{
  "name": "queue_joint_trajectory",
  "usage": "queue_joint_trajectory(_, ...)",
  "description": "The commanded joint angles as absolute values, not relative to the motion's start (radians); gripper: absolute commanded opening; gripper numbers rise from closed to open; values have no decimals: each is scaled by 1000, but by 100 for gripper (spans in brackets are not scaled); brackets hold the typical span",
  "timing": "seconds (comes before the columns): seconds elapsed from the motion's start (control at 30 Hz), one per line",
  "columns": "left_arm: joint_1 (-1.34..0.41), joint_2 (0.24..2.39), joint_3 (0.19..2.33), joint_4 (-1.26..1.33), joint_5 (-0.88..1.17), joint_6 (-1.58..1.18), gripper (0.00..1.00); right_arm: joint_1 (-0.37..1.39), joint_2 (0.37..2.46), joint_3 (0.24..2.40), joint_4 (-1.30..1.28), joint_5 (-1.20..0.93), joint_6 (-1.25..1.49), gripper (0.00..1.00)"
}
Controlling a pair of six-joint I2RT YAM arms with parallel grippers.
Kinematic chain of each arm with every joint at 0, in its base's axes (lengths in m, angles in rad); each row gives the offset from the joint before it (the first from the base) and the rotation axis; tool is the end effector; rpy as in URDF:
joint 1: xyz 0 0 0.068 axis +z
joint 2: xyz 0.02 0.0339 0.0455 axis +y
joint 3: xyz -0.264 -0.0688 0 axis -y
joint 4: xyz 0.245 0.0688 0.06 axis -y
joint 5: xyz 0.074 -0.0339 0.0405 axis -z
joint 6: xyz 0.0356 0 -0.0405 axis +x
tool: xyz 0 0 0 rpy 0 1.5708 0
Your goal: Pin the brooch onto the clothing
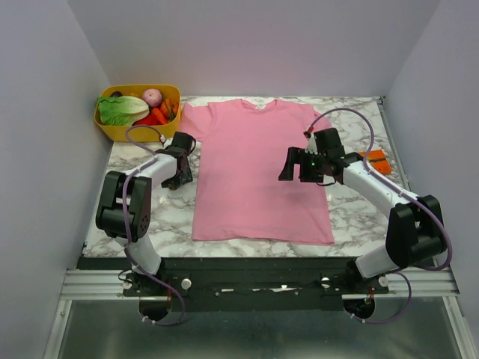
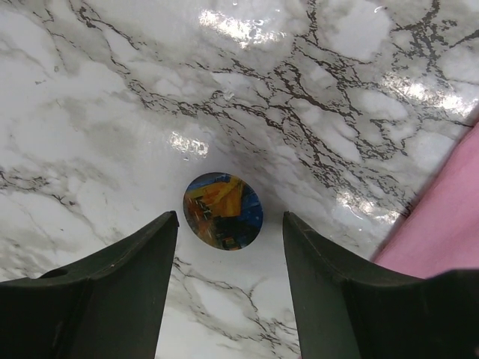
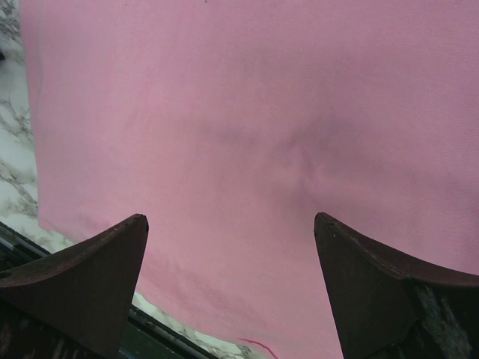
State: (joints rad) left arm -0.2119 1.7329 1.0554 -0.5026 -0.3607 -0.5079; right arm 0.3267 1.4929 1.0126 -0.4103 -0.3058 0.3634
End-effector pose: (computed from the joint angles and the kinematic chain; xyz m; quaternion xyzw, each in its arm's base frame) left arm 0.3272 -0.0575 0.1680 -0.1767 0.9494 0.0974 0.2407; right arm 0.2924 0.1104 0.2328 -0.0337 0.9325 0.2466 0.2617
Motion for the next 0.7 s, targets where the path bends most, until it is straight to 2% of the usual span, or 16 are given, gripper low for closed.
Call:
queue_joint_trajectory(0.0,-216,1752,1083,-529,-434,-494,66,324,1491,999,-388,-334,342,100)
queue_joint_trajectory(0.23,-218,1778,1078,-531,-439,-489,55,324,1485,1006,-388,-333,337,100)
queue_joint_trajectory(0.33,-218,1784,1057,-511,-425,-485,47,322,1486,1011,-394,-333,336,100)
queue_joint_trajectory(0.37,-216,1783,1051,-506,-422,-485,42,324,1485,1014,-396,-333,334,100)
queue_joint_trajectory(0.63,-216,1766,1006,-476,-413,-486,25,324,1480,1028,-406,-321,328,100)
queue_joint_trajectory(0.67,-216,1755,1005,-476,-411,-486,20,322,1479,1028,-408,-322,328,100)
